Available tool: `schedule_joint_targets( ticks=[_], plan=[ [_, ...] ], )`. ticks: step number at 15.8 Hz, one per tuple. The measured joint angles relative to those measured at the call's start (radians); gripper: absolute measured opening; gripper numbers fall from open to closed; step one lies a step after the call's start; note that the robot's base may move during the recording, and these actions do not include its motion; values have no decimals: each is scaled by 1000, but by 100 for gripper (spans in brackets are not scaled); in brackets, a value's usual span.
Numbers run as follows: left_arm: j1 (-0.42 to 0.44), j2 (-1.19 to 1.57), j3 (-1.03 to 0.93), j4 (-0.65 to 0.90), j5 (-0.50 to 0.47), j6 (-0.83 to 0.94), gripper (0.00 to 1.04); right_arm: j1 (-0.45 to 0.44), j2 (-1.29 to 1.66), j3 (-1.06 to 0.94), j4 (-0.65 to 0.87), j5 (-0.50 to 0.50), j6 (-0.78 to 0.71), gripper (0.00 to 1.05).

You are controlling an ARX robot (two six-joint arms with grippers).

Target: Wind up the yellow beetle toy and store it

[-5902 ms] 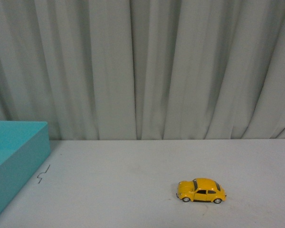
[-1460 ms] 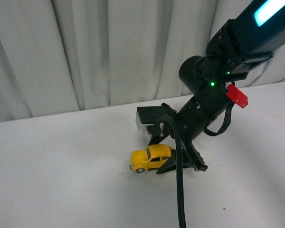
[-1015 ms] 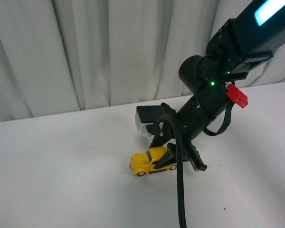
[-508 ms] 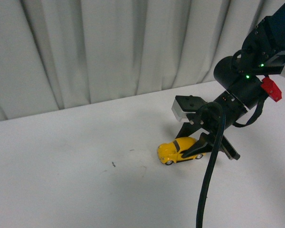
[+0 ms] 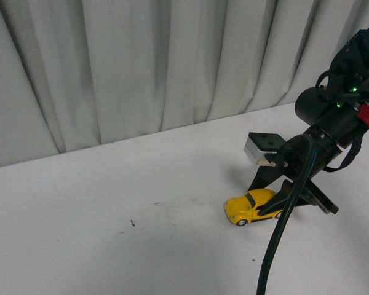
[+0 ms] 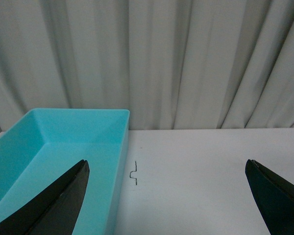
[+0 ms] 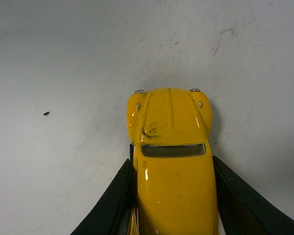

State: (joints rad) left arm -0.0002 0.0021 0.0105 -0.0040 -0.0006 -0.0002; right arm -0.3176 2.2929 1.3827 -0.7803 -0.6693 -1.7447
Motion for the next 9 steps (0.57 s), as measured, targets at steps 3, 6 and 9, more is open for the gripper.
schedule_joint_targets(
  ticks=[3, 6, 9],
  plan=[
    [0, 0, 0, 0, 0, 0, 98, -25, -3, -5, 22, 30, 0, 72],
    [0, 0, 0, 0, 0, 0, 98, -45, -8, -20, 19, 35, 1, 98],
    [0, 0, 0, 0, 0, 0, 98, -43, -24, -22, 27, 35, 0, 98]
  ],
)
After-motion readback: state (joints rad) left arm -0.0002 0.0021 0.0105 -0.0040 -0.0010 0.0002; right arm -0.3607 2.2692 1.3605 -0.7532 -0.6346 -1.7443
